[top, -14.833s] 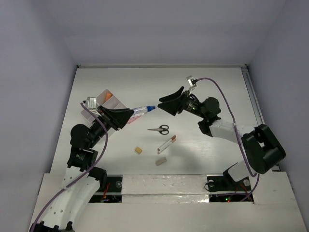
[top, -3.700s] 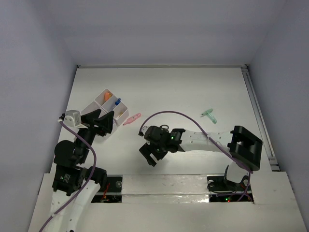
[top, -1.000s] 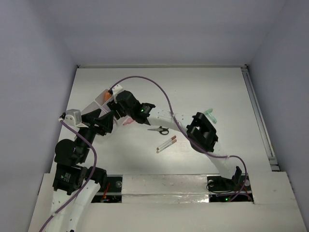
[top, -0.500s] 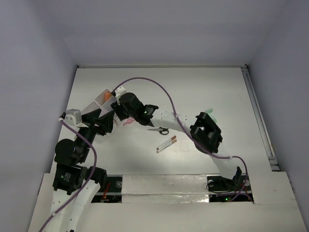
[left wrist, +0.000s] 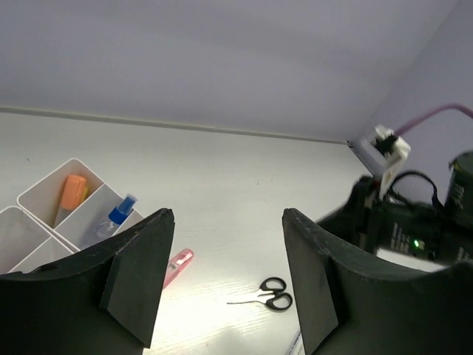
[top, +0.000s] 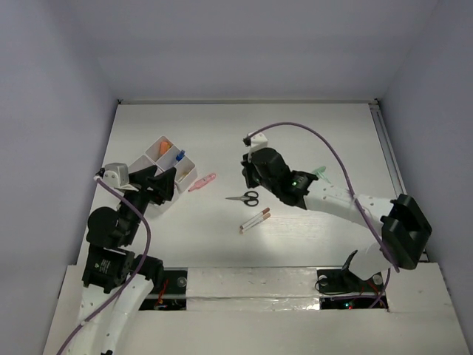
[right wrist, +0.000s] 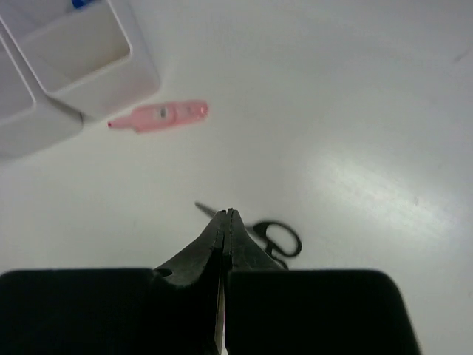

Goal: Sort the stationery into containers
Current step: Place the stationery in the storage box, then pick up the scissors from the center of the board.

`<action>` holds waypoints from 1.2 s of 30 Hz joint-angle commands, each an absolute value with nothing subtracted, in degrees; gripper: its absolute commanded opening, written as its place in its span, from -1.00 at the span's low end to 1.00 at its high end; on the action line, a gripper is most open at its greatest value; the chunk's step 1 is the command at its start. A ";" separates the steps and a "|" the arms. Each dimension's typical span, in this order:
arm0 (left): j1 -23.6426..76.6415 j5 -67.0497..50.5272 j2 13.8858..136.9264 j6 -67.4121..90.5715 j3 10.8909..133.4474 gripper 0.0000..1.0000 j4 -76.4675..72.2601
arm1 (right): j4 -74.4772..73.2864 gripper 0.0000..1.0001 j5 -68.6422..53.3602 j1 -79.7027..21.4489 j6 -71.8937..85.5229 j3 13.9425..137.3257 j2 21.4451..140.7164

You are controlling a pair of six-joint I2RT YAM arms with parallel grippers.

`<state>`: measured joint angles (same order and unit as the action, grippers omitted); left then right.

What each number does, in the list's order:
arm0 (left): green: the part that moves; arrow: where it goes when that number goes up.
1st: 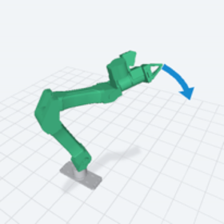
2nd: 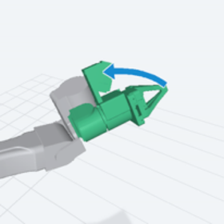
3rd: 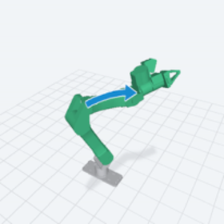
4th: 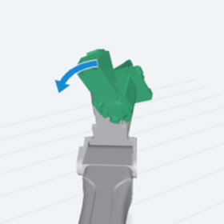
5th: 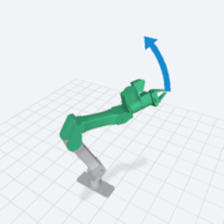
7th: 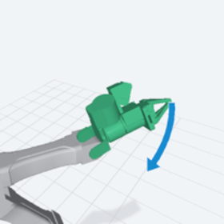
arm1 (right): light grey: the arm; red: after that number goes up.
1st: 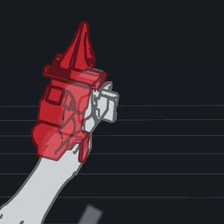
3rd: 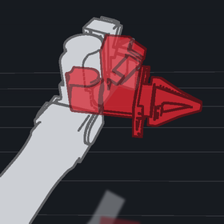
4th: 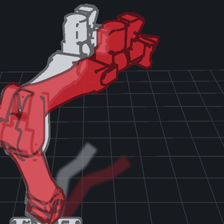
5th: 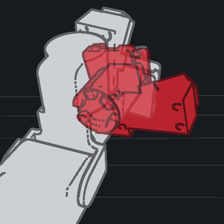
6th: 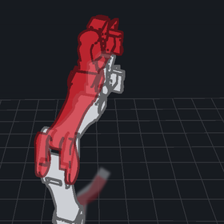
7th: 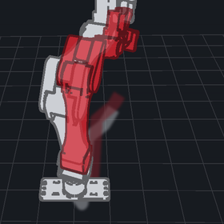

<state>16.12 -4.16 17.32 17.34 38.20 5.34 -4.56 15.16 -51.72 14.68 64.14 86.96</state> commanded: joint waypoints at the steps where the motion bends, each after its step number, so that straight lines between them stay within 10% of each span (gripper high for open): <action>1: 15.21 -4.48 19.60 16.17 38.85 0.11 2.11 | -8.96 -1.00 16.78 -52.73 21.00 56.70 83.50; 17: 13.45 -7.38 28.12 15.82 39.11 -0.14 2.90 | -4.92 -0.22 13.45 -44.04 24.34 55.37 95.25; 36: 12.39 -10.37 27.77 15.91 38.85 -0.15 2.55 | -6.59 -0.56 16.35 -44.03 24.17 60.91 103.88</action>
